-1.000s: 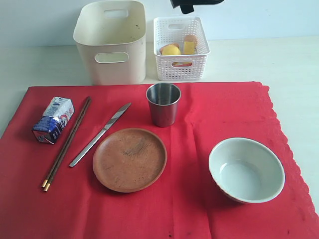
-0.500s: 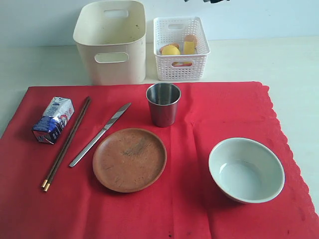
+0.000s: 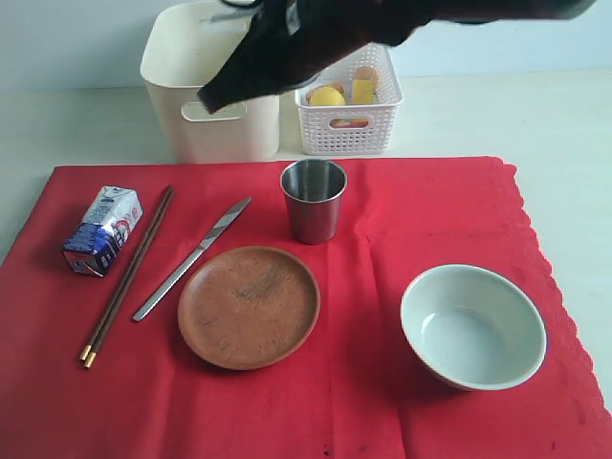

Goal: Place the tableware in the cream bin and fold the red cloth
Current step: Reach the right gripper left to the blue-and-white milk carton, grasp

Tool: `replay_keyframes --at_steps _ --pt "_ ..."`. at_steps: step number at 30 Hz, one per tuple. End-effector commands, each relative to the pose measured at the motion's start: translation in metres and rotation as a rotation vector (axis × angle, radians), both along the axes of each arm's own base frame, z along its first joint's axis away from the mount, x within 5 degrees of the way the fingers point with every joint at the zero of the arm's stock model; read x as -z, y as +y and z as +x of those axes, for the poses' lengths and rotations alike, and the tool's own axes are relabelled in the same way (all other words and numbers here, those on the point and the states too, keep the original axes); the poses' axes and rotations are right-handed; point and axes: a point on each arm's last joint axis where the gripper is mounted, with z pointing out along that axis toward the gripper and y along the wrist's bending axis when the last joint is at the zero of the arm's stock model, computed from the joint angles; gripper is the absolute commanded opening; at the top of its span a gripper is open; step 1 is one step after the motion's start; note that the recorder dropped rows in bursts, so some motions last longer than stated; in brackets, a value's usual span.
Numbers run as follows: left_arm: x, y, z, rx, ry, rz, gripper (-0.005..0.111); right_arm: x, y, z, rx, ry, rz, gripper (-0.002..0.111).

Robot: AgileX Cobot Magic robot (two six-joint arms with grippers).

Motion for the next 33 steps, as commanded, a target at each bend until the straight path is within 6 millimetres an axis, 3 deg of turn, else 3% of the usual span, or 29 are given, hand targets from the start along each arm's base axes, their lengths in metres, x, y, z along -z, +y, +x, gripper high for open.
replay_keyframes --at_steps 1,3,7,9,15,17,20,33 --pt "-0.001 0.000 0.000 -0.003 -0.005 -0.003 0.001 0.025 0.034 -0.008 -0.036 0.038 0.014 0.000" --pt "-0.001 0.000 0.000 -0.003 -0.005 -0.003 0.001 0.032 0.050 -0.009 -0.057 0.040 0.006 0.003" --pt "-0.001 0.000 0.000 -0.003 -0.005 -0.003 0.001 0.041 0.079 -0.015 -0.110 0.033 -0.040 0.020" --pt "-0.001 0.000 0.000 -0.003 -0.005 -0.003 0.001 0.045 0.091 -0.017 -0.125 0.032 -0.048 0.033" --pt "-0.001 0.000 0.000 -0.003 -0.005 -0.003 0.001 0.062 0.121 -0.027 -0.162 0.041 -0.044 0.084" --pt "-0.001 0.000 0.000 -0.003 -0.005 -0.003 0.001 0.071 0.128 -0.031 -0.170 0.058 -0.046 0.096" --pt "-0.001 0.000 0.000 -0.003 -0.005 -0.003 0.001 0.083 0.136 -0.039 -0.186 0.091 -0.051 0.102" --pt "-0.001 0.000 0.000 -0.003 -0.005 -0.001 0.001 0.100 0.148 -0.041 -0.167 0.155 0.071 0.102"
